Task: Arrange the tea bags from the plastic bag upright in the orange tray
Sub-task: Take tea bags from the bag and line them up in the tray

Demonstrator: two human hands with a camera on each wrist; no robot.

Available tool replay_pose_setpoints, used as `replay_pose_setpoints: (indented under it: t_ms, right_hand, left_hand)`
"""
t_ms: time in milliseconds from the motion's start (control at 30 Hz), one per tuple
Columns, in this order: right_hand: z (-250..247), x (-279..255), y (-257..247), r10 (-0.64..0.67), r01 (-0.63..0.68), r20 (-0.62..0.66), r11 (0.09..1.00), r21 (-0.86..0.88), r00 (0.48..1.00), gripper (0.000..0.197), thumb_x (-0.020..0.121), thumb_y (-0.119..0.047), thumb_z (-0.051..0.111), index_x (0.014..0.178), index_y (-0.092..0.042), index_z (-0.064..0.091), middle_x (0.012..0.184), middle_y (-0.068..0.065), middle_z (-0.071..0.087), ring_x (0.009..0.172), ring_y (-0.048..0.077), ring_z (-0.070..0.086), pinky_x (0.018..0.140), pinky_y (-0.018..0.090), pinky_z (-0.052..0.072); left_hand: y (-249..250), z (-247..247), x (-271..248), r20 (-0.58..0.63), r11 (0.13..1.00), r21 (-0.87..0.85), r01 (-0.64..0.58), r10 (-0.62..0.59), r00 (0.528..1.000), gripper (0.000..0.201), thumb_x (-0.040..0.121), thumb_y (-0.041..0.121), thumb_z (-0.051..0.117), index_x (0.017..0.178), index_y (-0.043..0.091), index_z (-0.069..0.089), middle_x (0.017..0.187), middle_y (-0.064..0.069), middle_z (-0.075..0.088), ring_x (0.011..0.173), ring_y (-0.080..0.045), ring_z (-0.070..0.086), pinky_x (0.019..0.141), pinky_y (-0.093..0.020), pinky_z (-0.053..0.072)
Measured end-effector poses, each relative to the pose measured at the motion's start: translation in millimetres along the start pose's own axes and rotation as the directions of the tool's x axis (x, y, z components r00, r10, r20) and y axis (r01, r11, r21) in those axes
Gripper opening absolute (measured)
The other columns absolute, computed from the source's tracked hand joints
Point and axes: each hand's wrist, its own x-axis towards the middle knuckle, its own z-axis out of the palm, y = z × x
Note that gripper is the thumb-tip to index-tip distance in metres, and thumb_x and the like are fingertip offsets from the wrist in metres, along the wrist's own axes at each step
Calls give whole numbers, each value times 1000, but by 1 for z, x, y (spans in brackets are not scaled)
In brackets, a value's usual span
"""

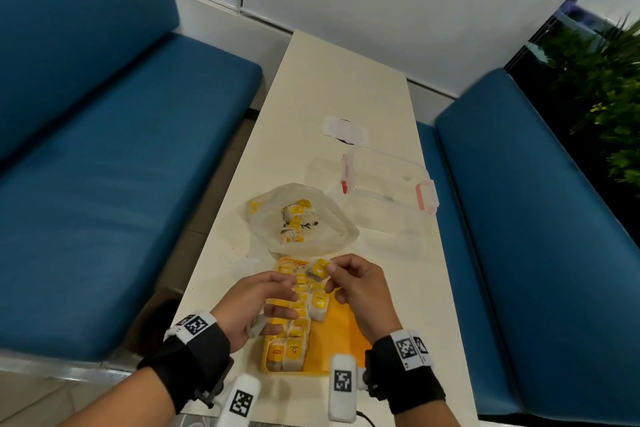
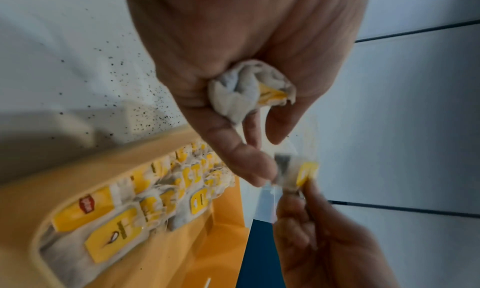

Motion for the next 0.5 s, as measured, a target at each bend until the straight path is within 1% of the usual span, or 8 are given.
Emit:
replay_pose_setpoints:
  t_ms: [67, 133, 233, 300, 400, 500]
  right_hand:
    - [-12, 3, 9, 37, -33, 22, 987, -155, 999, 9, 93, -5, 63, 87, 2, 64, 62, 10, 65, 57, 19, 61, 46, 26, 41]
    - [-22, 5, 23, 117, -102, 40, 958, -266, 992, 9, 94, -5, 61, 86, -2, 61, 62, 10, 65, 58, 20, 65, 45, 27, 42]
    - [-29, 7, 44, 213, -187, 41, 923, -336, 976, 14, 95, -5, 59, 82, -9, 57, 62, 7, 64, 57, 24, 66, 42, 26, 42]
    - [-28, 9, 53, 258, -219, 50, 895, -388, 965, 15, 95, -6, 59, 80, -11, 57, 63, 8, 64, 58, 27, 67, 42, 26, 43]
    - [-21, 12, 62, 331, -277, 58, 863, -422, 942, 17, 95, -7, 58, 79, -12, 57, 61, 8, 65, 51, 22, 66, 39, 22, 41]
    - [-14, 15, 68, 388, -324, 73, 847, -422, 919, 15, 94, -8, 60, 81, -12, 58, 62, 8, 65, 50, 21, 66, 39, 23, 43]
  left_hand:
    - [-1, -4, 1, -22, 999, -12, 29, -30, 999, 23, 96, 22, 64, 116, 14, 71, 108, -16, 74, 74, -24, 69, 52, -27, 50]
    - [-3, -6, 2, -28, 998, -12, 55, -56, 998, 23, 97, 24, 63, 116, 14, 71, 111, -17, 74, 73, -24, 69, 50, -27, 50]
    - [-4, -5, 5, -30, 998, -11, 69, -69, 997, 24, 97, 24, 63, 116, 12, 70, 110, -17, 74, 74, -25, 70, 49, -27, 50]
    - [-4, -5, 6, -37, 997, -5, 73, -74, 997, 23, 97, 23, 62, 116, 12, 70, 109, -17, 75, 76, -25, 70, 49, -27, 50]
    - [-3, -5, 8, -38, 996, -2, 84, -84, 996, 24, 97, 24, 62, 116, 12, 69, 109, -16, 75, 78, -27, 70, 50, -28, 51]
    - [-2, -5, 8, -43, 996, -5, 91, -92, 995, 24, 97, 25, 62, 117, 11, 68, 108, -17, 75, 81, -28, 71, 50, -29, 52]
